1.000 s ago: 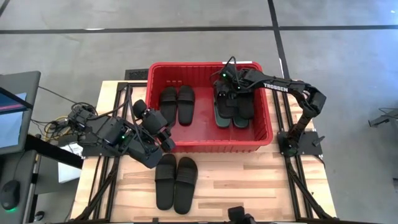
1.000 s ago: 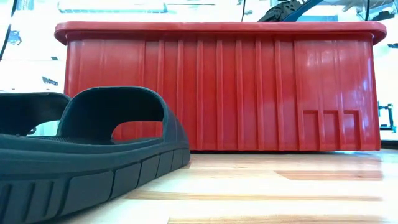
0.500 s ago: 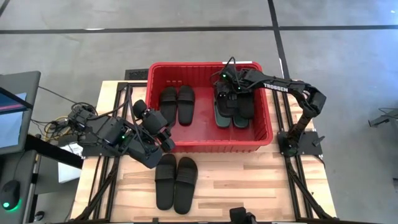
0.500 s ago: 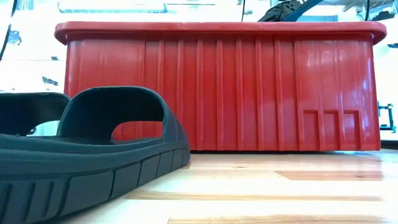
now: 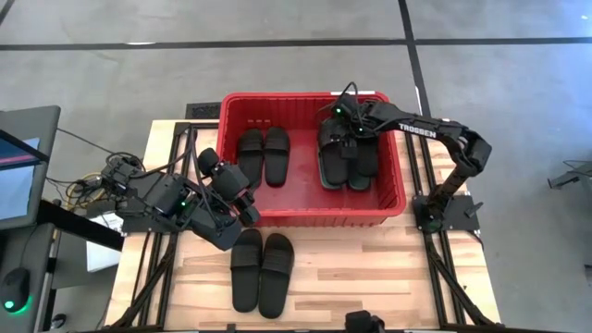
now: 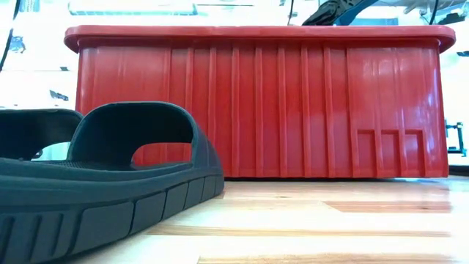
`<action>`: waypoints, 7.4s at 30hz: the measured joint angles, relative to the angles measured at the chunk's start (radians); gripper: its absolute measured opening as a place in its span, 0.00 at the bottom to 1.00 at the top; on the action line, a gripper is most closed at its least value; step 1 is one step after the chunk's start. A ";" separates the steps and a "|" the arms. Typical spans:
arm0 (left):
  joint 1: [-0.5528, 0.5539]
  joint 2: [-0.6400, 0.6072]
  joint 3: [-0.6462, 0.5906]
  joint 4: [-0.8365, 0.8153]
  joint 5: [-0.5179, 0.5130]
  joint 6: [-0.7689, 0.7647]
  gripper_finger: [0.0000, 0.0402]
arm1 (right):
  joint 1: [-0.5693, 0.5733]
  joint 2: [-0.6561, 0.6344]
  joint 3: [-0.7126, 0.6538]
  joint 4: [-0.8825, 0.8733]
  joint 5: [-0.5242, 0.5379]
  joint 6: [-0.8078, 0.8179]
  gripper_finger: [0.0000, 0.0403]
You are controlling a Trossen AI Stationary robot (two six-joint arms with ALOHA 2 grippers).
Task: Pick and place slides into bin
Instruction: Put the right black slipper into the red organizer bin
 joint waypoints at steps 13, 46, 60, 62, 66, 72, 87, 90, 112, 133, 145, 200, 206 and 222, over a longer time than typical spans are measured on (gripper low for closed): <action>-0.004 0.000 0.000 0.000 0.000 0.000 0.51 | 0.041 -0.001 0.001 -0.029 -0.001 0.006 0.61; -0.005 0.000 0.000 0.000 0.016 -0.028 0.51 | -0.013 -0.003 0.002 -0.002 0.100 0.021 0.01; -0.005 0.000 0.000 0.000 0.016 -0.028 0.51 | -0.033 -0.006 0.003 -0.028 0.128 0.055 0.00; -0.005 0.000 0.000 0.000 0.016 -0.028 0.51 | -0.027 -0.006 0.003 -0.025 0.127 0.049 0.00; -0.005 0.000 0.000 0.000 0.016 -0.028 0.51 | -0.021 -0.006 0.003 0.013 0.115 0.050 0.00; -0.005 0.000 0.000 0.000 0.016 -0.029 0.51 | -0.035 -0.003 0.003 0.023 0.101 0.070 0.00; -0.005 0.000 0.000 0.000 0.016 -0.052 0.51 | -0.032 0.009 0.004 -0.014 0.076 0.160 0.00; -0.005 0.000 0.000 0.000 0.016 -0.058 0.51 | -0.029 0.009 0.004 -0.017 0.100 0.191 0.00; -0.005 0.000 0.000 0.000 0.015 -0.063 0.51 | -0.020 0.009 0.002 -0.002 0.130 0.243 0.00; -0.005 0.000 0.000 0.000 0.021 -0.061 0.51 | -0.013 0.010 0.001 -0.017 0.075 0.235 0.13; -0.005 0.000 0.000 0.000 0.031 -0.061 0.51 | -0.011 0.010 0.002 -0.021 0.043 0.233 0.14; -0.005 0.000 0.000 0.000 0.034 -0.057 0.51 | 0.025 -0.021 0.002 -0.174 0.053 0.262 0.61; -0.005 0.000 0.000 0.000 0.034 -0.054 0.51 | 0.025 -0.064 0.002 -0.174 0.054 0.246 0.61; -0.003 0.000 0.000 0.000 0.015 -0.056 0.51 | 0.025 -0.139 0.003 -0.011 -0.118 -0.018 0.56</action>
